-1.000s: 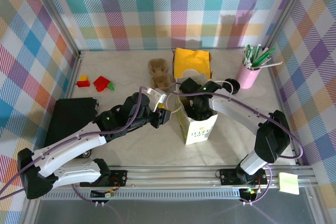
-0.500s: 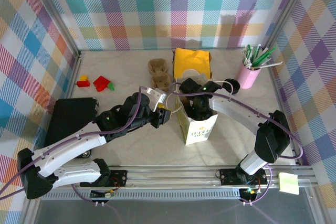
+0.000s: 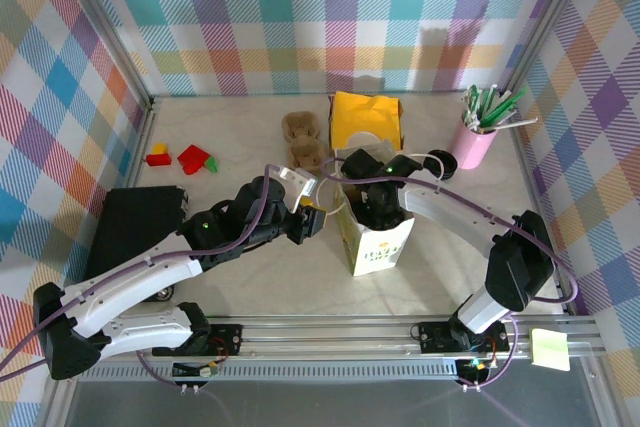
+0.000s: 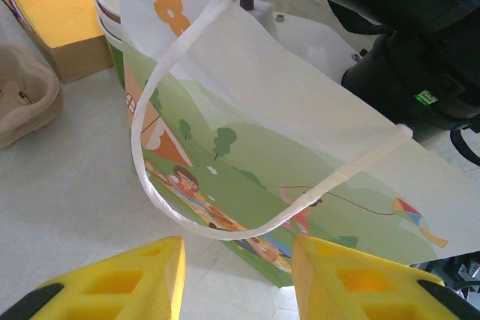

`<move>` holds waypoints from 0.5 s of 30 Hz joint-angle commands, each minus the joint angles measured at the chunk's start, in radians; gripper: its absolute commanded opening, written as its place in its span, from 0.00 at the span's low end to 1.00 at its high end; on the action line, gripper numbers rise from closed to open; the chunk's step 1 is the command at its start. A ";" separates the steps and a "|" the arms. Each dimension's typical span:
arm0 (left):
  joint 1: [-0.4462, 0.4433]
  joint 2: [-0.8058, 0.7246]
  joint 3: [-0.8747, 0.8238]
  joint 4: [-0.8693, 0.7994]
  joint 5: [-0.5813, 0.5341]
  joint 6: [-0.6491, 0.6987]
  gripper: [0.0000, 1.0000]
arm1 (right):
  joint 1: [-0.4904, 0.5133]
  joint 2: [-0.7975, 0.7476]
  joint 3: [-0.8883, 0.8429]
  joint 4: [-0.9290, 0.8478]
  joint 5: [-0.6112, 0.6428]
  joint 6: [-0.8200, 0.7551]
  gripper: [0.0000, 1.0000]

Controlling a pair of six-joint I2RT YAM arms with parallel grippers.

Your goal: Pack the takeout coffee

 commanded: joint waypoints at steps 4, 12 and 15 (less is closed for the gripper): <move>0.010 -0.009 -0.007 0.026 0.002 -0.007 0.42 | 0.011 0.040 -0.018 0.012 0.013 0.008 0.60; 0.010 -0.012 -0.006 0.021 0.001 -0.008 0.42 | 0.017 0.015 -0.012 -0.006 0.034 0.017 0.59; 0.010 -0.009 -0.007 0.023 0.002 -0.010 0.42 | 0.022 0.000 -0.004 -0.017 0.042 0.018 0.59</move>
